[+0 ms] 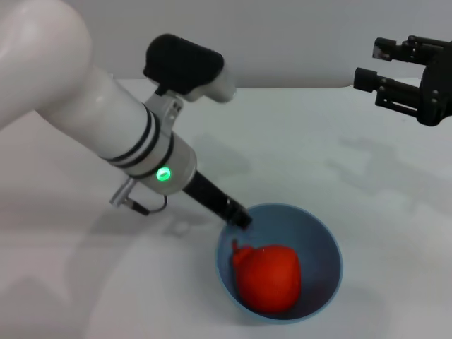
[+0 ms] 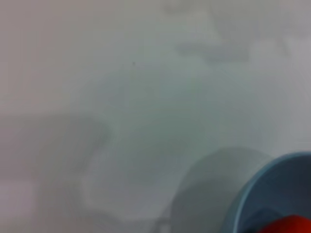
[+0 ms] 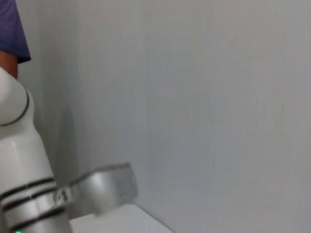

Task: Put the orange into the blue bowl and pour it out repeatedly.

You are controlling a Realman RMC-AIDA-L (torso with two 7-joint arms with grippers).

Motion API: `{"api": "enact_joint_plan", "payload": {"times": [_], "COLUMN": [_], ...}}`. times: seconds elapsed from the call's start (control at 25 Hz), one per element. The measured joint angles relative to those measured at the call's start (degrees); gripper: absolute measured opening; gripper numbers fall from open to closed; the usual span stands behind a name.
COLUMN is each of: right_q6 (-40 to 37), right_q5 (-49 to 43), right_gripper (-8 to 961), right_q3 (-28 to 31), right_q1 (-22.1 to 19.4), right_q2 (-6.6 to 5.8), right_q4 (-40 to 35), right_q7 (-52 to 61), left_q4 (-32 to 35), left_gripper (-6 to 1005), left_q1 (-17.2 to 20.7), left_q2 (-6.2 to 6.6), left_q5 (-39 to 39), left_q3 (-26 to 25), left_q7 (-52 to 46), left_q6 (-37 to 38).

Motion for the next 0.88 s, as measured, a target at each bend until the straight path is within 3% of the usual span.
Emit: {"api": "enact_joint_plan", "payload": {"times": [0.16,0.32,0.56,0.6,0.64,0.72,0.88], "right_q6": [0.09,0.25,2.31,2.64,2.88,3.06,3.05], "right_q5": [0.01,0.01,0.02,0.12,0.55,3.53,15.53], "right_gripper": [530,530,530,530,530,530,530], "right_q3": [0.05,0.78,2.04,2.47,3.13,4.38,7.10], "right_q1": [0.60,1.13,2.34,2.52,2.71,2.99,3.12], "right_q2": [-0.08,-0.07,-0.06,-0.06,-0.04,0.00,-0.07], "right_q4": [2.78,7.47,15.39,16.41,17.84,21.22,30.08], "right_q7": [-0.45,-4.38,-7.14,-7.69,-8.60,-11.33,-18.20], "left_q4": [4.53,10.51,10.54,10.54,9.31,2.29,-7.77], "left_gripper": [278,464,712,725,738,763,789], "left_q1": [2.63,7.40,15.86,15.86,16.96,20.47,24.54], "left_q2": [0.16,0.33,0.48,0.48,0.48,0.53,0.45], "left_q5": [-0.34,-4.78,-28.86,-28.86,-33.55,-50.69,-68.49], "left_q3": [-6.21,-12.63,-25.39,-25.39,-27.23,-34.35,-42.47], "left_q7": [1.22,4.53,18.67,18.67,21.14,31.34,45.87], "left_q6": [-0.61,-3.49,-7.14,-7.14,-7.10,-5.03,1.37]}}
